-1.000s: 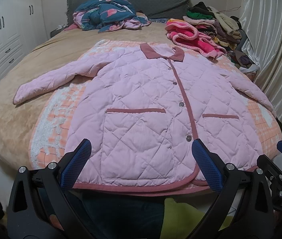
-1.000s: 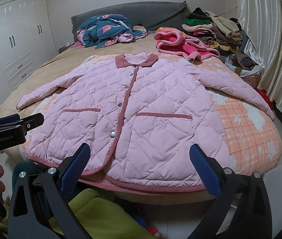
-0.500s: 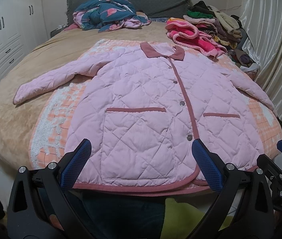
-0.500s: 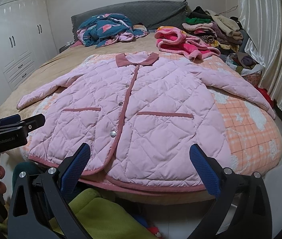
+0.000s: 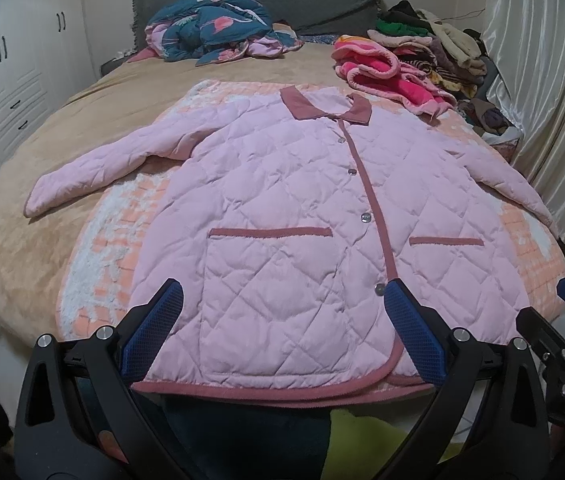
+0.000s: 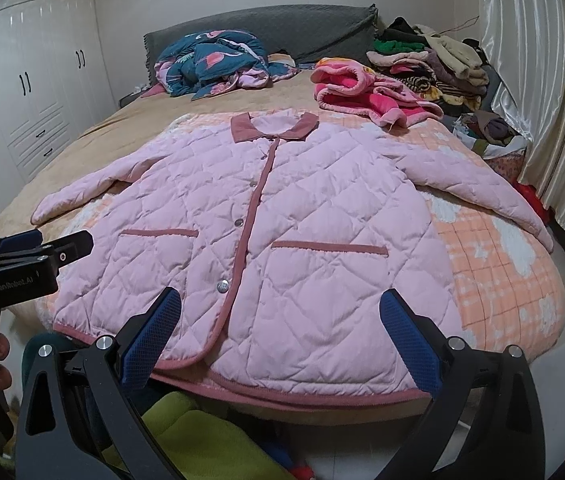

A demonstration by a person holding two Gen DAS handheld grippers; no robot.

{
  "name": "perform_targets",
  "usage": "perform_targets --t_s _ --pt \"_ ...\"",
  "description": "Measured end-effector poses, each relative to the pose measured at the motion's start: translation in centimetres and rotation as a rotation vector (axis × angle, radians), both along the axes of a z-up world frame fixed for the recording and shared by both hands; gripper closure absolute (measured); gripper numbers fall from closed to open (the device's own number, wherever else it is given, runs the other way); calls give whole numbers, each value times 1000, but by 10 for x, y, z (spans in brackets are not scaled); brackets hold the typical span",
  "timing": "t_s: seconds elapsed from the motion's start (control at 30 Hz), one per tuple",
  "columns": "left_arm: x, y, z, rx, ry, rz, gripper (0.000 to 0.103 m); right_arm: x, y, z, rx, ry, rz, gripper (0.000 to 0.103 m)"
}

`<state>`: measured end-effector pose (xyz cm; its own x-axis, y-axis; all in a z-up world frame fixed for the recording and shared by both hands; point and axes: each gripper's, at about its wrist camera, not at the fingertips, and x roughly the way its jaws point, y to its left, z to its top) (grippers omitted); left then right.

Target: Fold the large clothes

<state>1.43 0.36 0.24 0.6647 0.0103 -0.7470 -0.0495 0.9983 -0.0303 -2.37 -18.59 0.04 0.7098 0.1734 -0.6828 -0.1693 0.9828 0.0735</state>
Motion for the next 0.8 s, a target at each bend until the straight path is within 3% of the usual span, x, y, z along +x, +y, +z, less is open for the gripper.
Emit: perform_targets --t_s 0.47,0.8 --pt "56 -14 6 19 17 4 9 56 -13 4 12 13 -15 4" --pt "102 -17 8 -9 32 -8 9 104 -32 9 28 6 -62 4"
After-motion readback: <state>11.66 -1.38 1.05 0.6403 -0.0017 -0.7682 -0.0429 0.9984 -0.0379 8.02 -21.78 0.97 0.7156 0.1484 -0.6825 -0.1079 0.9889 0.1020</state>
